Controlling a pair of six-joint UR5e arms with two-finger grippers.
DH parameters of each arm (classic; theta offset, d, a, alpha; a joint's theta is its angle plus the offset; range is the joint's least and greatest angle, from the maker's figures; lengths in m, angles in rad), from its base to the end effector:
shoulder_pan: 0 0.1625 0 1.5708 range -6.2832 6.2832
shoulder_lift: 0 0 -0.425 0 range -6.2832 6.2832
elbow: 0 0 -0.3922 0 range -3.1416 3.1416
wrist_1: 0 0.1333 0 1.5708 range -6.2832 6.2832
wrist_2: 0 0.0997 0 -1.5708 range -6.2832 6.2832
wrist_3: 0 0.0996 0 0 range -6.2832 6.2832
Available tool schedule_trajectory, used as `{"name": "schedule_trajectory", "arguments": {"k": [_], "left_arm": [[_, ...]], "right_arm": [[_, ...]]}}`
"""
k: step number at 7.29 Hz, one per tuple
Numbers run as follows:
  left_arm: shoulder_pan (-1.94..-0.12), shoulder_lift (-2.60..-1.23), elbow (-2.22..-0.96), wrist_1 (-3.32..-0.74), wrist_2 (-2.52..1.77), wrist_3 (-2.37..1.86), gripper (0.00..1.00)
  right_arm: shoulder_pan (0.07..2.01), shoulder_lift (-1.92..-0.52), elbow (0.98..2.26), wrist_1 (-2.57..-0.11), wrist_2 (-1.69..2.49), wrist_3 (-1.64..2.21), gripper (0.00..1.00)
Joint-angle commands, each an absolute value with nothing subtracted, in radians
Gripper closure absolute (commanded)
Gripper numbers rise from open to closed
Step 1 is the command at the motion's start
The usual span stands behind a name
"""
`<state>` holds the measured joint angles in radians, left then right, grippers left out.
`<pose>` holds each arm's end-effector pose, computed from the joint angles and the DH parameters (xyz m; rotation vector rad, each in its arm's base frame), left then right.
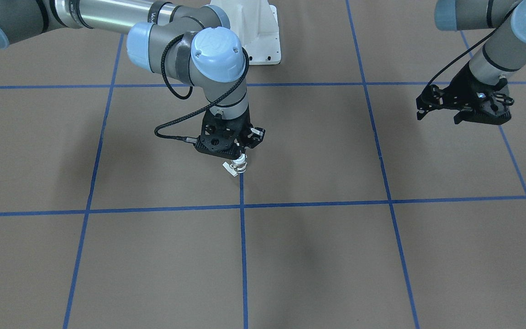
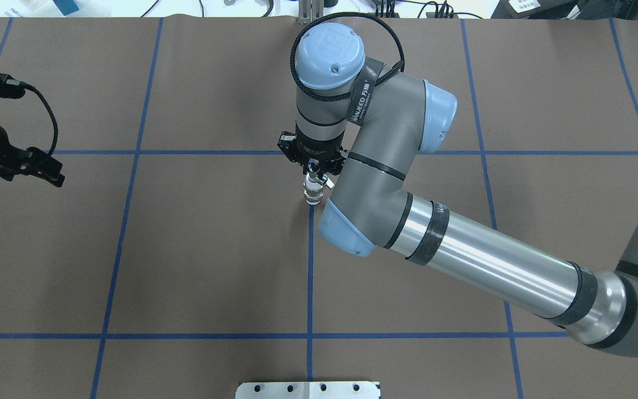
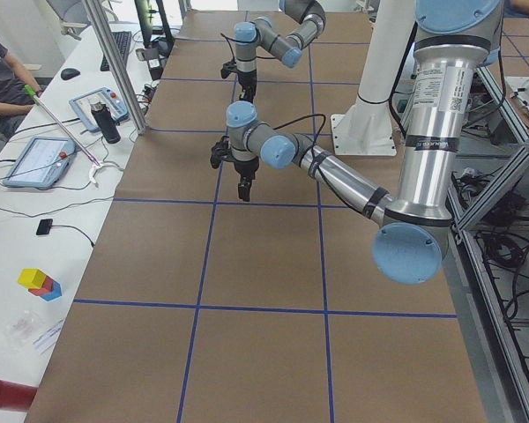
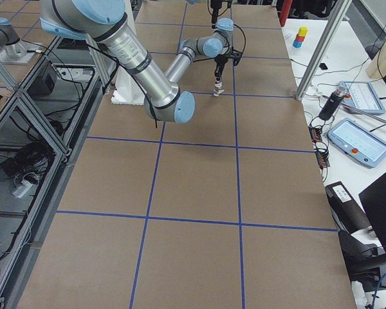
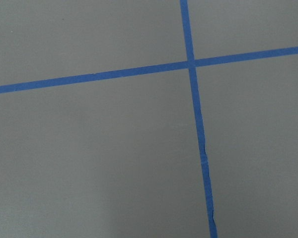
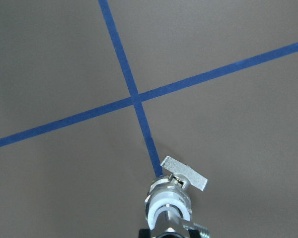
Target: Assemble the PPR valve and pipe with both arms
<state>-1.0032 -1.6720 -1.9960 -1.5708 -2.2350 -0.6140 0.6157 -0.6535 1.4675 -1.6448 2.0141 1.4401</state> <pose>0.2123 -0.4667 0.4060 0.0595 0.8204 0.1310 -0.5526 -0.5019 0.1350 -0.1287 -0.8338 0.2921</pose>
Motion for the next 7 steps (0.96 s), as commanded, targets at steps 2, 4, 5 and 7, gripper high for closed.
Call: {"name": "schedule_trajectory", "arguments": {"k": [2,4,5,7], "left_arm": [[-1.003,-1.672,-1.999,-1.571,-2.235,-0.618,0.01],[-1.003,-1.672,-1.999,-1.571,-2.235,-0.62,0.01],[-1.003,-1.672,-1.999,-1.571,-2.235,-0.62,0.01],[-1.003,-1.672,-2.002,-1.571,-2.235,-0.62,0.01]], "right_arm": [[0.615,-0.652,1.463,-1.643,2.014,1.439,1.0],[0.615,-0.652,1.463,-1.641,2.014,1.439,0.9],[0.615,-0.652,1.463,-1.643,2.014,1.439,0.63],[0.614,-0.653,1.463,-1.641,2.014,1.44,0.32]]}}
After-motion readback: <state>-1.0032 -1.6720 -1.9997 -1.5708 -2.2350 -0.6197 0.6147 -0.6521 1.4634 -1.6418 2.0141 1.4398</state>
